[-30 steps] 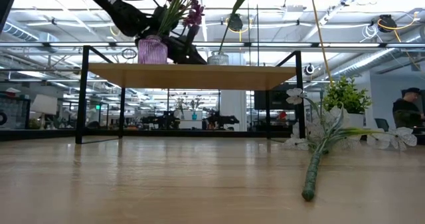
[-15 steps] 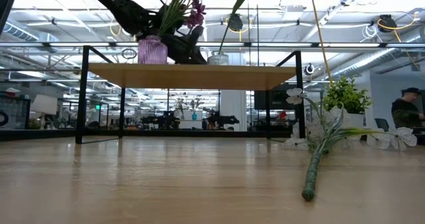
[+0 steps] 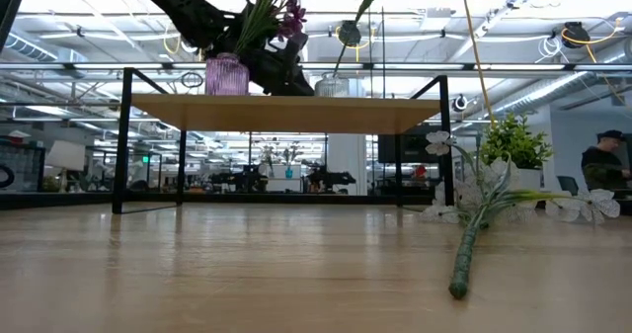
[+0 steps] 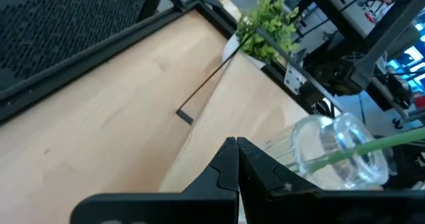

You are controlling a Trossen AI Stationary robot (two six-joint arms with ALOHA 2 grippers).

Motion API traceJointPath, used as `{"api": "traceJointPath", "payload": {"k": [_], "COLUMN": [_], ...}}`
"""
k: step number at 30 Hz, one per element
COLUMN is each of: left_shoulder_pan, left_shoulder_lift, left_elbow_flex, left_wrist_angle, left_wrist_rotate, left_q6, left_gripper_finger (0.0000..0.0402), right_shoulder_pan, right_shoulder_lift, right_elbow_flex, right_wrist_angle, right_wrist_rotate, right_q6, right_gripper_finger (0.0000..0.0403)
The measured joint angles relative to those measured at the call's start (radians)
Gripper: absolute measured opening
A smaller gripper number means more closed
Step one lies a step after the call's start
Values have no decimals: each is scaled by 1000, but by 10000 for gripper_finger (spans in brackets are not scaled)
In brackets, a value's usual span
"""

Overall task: Pick and place flowers into a vace then onto a shelf
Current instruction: Put the white flower into the transparent vase on the shelf

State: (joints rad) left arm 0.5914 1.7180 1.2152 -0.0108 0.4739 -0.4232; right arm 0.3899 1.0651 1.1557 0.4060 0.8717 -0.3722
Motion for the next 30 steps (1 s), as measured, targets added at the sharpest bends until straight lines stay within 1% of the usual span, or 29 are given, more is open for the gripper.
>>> {"api": "traceJointPath", "payload": {"k": [7,10,11,16,20,23,27,30], "left_shoulder_pan": [-29,-41,-46,-69,-92,-109,-133,-150], "left_shoulder_lift": [0,0,0,0,0,0,0,-1], "left_elbow_flex": [0,0,0,0,0,0,0,0], "left_wrist_angle": [-33,-34,-35,-47,-47,-47,-46,-45], "left_wrist_rotate": [0,0,0,-3,-3,-3,-9,-56], "left_q6": [0,3,3,2,-4,-4,-9,-8], "left_gripper_finger": [0,0,0,0,0,0,0,0], "right_shoulder_pan": [55,70,73,91,91,89,66,32], "right_shoulder_lift": [26,26,26,26,39,63,105,134], "right_elbow_flex": [0,0,0,0,-7,-25,-48,-55], "right_wrist_angle": [10,9,9,8,3,0,42,96], "right_wrist_rotate": [93,101,88,-49,-116,-192,-211,-222], "right_q6": [-6,-10,-12,-12,11,-57,-123,-148], "right_gripper_finger": [1,1,1,0,0,0,0,0]}}
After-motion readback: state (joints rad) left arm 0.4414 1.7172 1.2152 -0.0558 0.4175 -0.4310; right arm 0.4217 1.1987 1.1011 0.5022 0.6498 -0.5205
